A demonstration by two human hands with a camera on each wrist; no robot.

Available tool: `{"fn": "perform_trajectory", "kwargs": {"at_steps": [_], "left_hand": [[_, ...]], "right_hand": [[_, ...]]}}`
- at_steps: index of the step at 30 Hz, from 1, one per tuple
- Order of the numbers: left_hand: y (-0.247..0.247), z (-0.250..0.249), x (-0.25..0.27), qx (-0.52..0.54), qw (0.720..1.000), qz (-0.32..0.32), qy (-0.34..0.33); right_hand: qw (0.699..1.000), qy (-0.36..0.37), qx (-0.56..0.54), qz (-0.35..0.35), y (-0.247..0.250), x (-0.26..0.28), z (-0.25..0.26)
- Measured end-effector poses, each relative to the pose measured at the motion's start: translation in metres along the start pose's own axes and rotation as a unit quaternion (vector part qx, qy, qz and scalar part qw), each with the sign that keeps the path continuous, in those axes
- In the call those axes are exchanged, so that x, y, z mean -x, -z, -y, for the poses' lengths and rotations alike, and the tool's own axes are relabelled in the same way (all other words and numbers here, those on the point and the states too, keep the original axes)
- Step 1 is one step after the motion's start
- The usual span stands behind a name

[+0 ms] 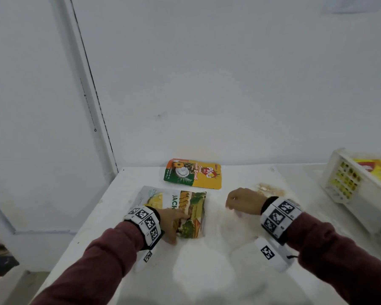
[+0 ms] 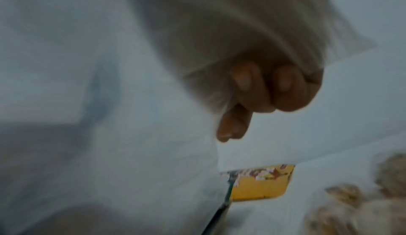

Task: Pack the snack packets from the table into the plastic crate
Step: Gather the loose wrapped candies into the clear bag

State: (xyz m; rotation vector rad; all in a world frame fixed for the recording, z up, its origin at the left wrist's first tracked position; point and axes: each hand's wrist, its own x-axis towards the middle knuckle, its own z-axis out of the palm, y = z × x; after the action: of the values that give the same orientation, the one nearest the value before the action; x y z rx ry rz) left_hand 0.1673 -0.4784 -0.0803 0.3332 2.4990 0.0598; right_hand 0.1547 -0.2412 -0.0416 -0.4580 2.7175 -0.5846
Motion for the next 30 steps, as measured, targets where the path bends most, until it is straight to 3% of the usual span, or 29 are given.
{"fn": "perform_trajectory", "kwargs": {"at_steps": [4, 8, 11, 14, 17, 20, 25, 27, 30], "left_hand": [[0.009, -0.005, -0.001, 0.051, 0.998, -0.033, -0.005], [0.023, -0.017, -0.003, 0.034, 0.976, -0.213, -0.028], [0.026, -0.047, 0.007, 0.162, 0.923, -0.323, -0.131], [0.024, -0.086, 0.025, 0.258, 0.873, -0.350, -0.222], [0.020, -0.107, 0.025, 0.213, 0.878, -0.353, -0.245], [0.021, -0.111, 0.021, 0.184, 0.881, -0.366, -0.237], [0.028, -0.117, 0.020, 0.287, 0.853, -0.388, -0.197], [0.032, -0.121, 0.020, 0.303, 0.851, -0.395, -0.170], [0.037, -0.130, 0.021, 0.297, 0.862, -0.385, -0.142]], "right_hand": [[0.973, -0.032, -0.184, -0.137, 0.029, 0.014, -0.020], [0.907, -0.024, -0.359, -0.218, 0.039, 0.033, -0.026], [0.880, 0.000, -0.420, -0.221, 0.031, 0.041, -0.021], [0.891, -0.005, -0.374, -0.256, 0.017, 0.037, -0.018], [0.893, -0.006, -0.350, -0.284, 0.009, 0.033, -0.016], [0.901, -0.001, -0.332, -0.280, 0.007, 0.033, -0.016], [0.897, -0.005, -0.383, -0.219, 0.012, 0.041, -0.019], [0.923, 0.023, -0.303, -0.238, 0.011, 0.046, -0.023], [0.941, 0.148, -0.126, -0.278, 0.012, 0.052, -0.030]]}}
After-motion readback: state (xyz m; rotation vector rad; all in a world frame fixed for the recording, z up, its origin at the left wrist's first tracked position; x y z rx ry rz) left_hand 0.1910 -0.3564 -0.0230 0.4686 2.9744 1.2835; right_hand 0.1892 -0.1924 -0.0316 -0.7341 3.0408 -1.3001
